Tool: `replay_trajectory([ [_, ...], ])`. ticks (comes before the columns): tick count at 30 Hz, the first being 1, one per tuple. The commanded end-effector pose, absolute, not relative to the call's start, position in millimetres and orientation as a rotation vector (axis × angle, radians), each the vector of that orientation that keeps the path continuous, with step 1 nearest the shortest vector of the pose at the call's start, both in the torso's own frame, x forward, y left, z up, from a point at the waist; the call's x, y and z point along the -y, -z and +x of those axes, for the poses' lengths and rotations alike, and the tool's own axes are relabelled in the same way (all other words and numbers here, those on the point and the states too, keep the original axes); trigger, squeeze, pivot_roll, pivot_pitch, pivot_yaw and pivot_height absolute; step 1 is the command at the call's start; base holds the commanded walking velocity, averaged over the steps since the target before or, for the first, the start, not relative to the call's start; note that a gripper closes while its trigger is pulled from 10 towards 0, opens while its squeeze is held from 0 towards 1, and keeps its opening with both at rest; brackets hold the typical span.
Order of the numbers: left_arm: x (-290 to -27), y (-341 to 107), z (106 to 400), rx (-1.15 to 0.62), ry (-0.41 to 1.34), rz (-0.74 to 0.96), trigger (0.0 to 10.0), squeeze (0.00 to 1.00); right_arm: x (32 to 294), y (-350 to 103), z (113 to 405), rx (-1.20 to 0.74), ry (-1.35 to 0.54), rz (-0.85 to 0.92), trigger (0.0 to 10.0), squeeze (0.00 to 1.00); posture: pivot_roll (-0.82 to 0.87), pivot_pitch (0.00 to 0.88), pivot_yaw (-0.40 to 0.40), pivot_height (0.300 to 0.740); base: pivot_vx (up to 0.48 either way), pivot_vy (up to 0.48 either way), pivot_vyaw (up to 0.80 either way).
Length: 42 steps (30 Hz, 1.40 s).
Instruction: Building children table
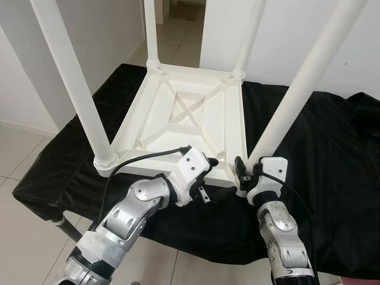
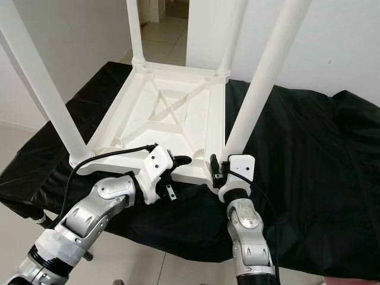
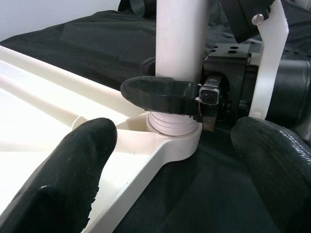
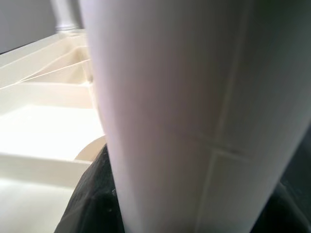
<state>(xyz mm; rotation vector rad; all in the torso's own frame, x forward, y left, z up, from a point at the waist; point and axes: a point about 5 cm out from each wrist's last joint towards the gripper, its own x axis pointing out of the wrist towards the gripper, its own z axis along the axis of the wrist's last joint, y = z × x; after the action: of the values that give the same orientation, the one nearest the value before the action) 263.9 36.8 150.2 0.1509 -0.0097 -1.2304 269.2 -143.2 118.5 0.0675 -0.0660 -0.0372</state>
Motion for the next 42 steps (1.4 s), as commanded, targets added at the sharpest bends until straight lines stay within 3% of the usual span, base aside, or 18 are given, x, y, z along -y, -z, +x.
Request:
replay_trajectory([
  [1,-34.4,-152.1,260.8,0.01,1.292,0.158,10.0,0.0,141.3,-113.7,269.8,0.032,0.055,0.075,10.0,0.0,-0.1,0.0,-0.028,0.74,0.0,0.0,0.0],
  [12,-34.7,-153.0,264.1,0.014,1.29,0.161,10.0,0.0,128.3,-118.6,267.4,0.04,0.038,0.108,10.0,0.0,-0.1,0.0,-0.028,0.74,0.0,0.0,0.0],
  [13,-34.3,-152.9,263.8,0.015,1.29,0.161,10.0,0.0,127.6,-119.1,267.6,0.042,0.043,0.11,10.0,0.84,-0.1,0.0,-0.028,0.74,0.0,0.0,0.0],
  [14,-34.0,-152.9,263.6,0.015,1.291,0.162,10.0,0.0,127.2,-120.2,267.8,0.049,0.038,0.11,10.0,1.0,-0.1,0.0,-0.029,0.74,0.0,0.0,0.0],
  [24,-33.7,-152.2,263.6,0.015,1.278,0.151,10.0,0.0,133.6,-116.6,264.5,0.052,-0.088,0.149,10.0,1.0,-0.1,0.0,-0.043,0.74,0.0,0.0,0.0],
  [29,-34.2,-151.1,261.8,0.014,1.275,0.146,10.0,0.0,152.2,-115.2,257.1,0.049,-0.232,0.089,10.0,1.0,-0.1,0.0,-0.053,0.74,0.0,0.0,0.0],
  [30,-34.5,-151.2,261.4,0.015,1.275,0.145,10.0,0.0,154.9,-116.2,255.6,0.055,-0.264,0.079,10.0,0.73,-0.1,0.0,-0.054,0.74,0.0,0.0,0.0],
  [31,-34.5,-151.4,261.1,0.015,1.275,0.145,10.0,0.0,156.5,-117.5,254.7,0.062,-0.292,0.067,10.0,0.0,-0.1,0.0,-0.054,0.74,0.0,0.0,0.0],
  [42,-33.5,-154.3,263.1,0.021,1.296,0.155,10.0,0.0,180.5,-126.0,265.7,0.069,-0.521,-0.015,10.0,0.0,-0.1,0.0,-0.034,0.74,0.0,0.0,0.0],
])
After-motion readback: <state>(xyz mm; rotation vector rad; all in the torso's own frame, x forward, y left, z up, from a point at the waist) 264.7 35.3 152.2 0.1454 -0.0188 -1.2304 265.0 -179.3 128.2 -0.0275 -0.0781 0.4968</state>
